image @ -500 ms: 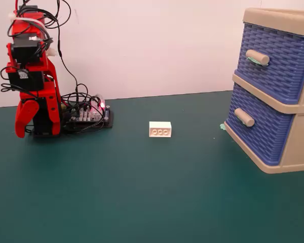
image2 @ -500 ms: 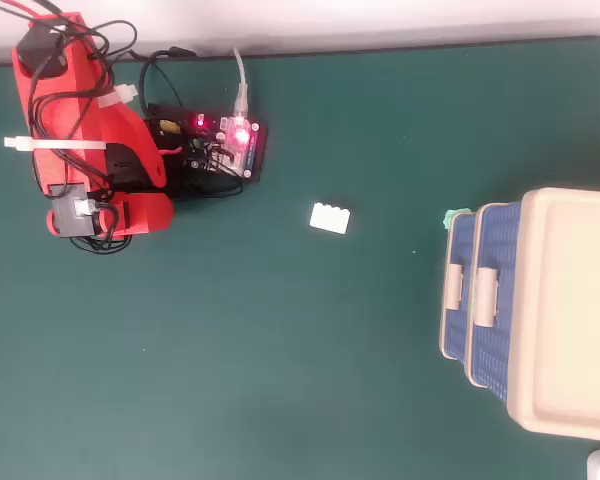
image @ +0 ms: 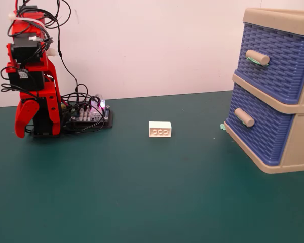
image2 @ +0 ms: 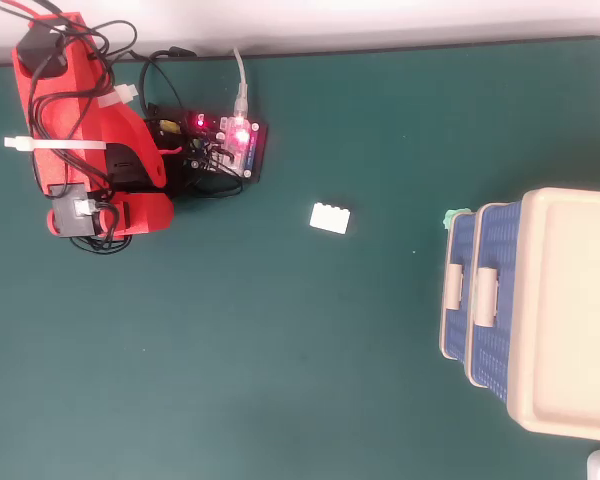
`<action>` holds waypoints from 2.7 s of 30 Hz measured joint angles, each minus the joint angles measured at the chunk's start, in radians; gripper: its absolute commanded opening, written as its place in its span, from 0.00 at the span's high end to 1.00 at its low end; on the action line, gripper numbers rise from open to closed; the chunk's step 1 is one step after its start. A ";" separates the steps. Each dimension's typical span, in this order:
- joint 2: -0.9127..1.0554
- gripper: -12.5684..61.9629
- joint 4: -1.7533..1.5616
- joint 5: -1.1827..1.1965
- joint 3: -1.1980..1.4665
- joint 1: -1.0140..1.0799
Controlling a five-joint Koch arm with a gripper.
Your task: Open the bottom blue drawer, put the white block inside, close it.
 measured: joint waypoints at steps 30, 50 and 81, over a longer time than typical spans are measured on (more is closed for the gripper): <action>-0.468 0.38 -1.428 1.339 -0.316 -1.048; -1.261 0.43 -2.238 1.387 -0.732 -1.233; -1.295 0.94 -2.079 1.411 -0.772 -1.235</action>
